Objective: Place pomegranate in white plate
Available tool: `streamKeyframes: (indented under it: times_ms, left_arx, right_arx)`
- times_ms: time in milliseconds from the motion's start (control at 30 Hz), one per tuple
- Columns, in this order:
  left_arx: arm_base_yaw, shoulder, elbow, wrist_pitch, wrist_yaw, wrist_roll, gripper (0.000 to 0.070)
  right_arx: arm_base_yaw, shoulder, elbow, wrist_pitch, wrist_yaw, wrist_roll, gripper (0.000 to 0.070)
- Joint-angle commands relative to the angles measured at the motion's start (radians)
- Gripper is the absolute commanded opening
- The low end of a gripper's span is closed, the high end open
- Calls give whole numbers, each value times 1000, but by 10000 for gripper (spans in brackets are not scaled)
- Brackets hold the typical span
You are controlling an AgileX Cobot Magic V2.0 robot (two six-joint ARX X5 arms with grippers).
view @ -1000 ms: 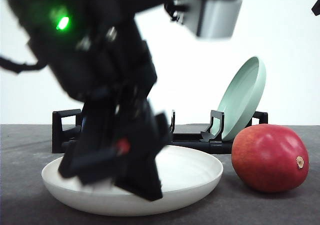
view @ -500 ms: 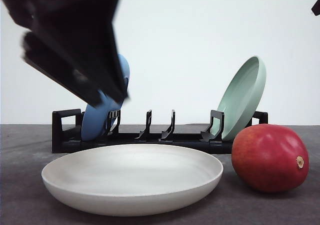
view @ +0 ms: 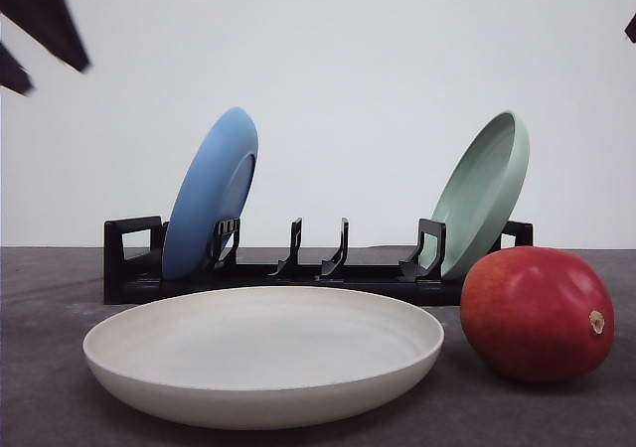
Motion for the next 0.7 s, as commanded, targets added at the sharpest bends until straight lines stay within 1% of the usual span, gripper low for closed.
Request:
streamKeyframes:
  times_ms: [0,133,233,300,467,567,600,667]
  left_arx:
    - [45,-15,-6,8,31,20,366]
    - [142,-61,-36,2,50,24,366]
    - [174,-77,-38,-17,50,24,365]
    - [176,-85,-38,-19,50,24,365]
    - [176,-89,-38,-15,50,29,364]
    - [176,-88,-38,-15,50,28,364]
    - [176,-88,-38,-15,50,28,364]
    - [176,-88,-38,-15,50,28,364]
  right_arx:
    - [6,8,17,1,-18,100,378]
    - [11,44,17,-8,-72,195,378]
    - [35,103,17,-6,-123,251,382]
    - [62,156,18,-6,-124,273,393]
    - [133,315,31,-7,-76,333,406]
    - [171,414,63,-7,-33,346,417]
    - [184,447,77,-7,-10,345,436]
    - [207,502,105,-8,35,340,538]
